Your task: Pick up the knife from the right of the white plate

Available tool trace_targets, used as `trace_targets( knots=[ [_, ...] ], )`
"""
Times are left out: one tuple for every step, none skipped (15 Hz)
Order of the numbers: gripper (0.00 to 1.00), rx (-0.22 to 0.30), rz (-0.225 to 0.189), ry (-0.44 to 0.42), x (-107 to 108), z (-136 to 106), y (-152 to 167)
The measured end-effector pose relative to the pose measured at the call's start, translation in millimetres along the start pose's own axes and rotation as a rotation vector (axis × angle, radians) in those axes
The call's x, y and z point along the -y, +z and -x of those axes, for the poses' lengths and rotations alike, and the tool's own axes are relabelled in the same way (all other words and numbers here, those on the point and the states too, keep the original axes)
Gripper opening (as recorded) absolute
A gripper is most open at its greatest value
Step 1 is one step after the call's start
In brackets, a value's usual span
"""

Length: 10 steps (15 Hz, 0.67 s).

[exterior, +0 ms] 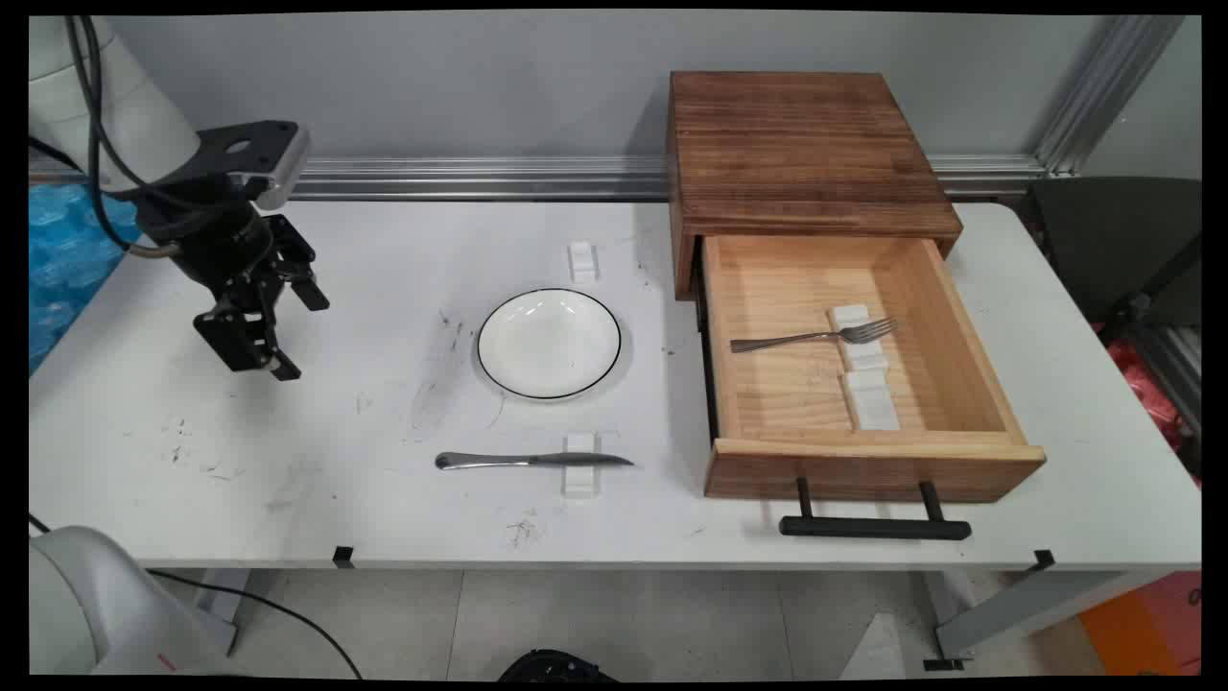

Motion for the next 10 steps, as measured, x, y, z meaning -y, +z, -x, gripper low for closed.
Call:
trace_targets(
  knots=[
    [1.0,-0.011,0.008,-0.009,-2,-5,0],
    [1.0,-0.022,0.015,-0.017,-5,-10,0],
    [1.0,-0.035,0.024,-0.03,-9,-18,1],
    [1.0,-0.048,0.032,-0.042,-12,-27,2],
    [1.0,-0.056,0.038,-0.049,-15,-34,4],
    [1.0,-0.065,0.043,-0.057,-19,-44,6],
    [1.0,-0.072,0.047,-0.062,-23,-54,8],
    [1.0,-0.076,0.048,-0.063,-28,-65,12],
    [1.0,-0.077,0.047,-0.063,-33,-76,18],
    [1.0,-0.078,0.044,-0.063,-36,-85,23]
  ],
)
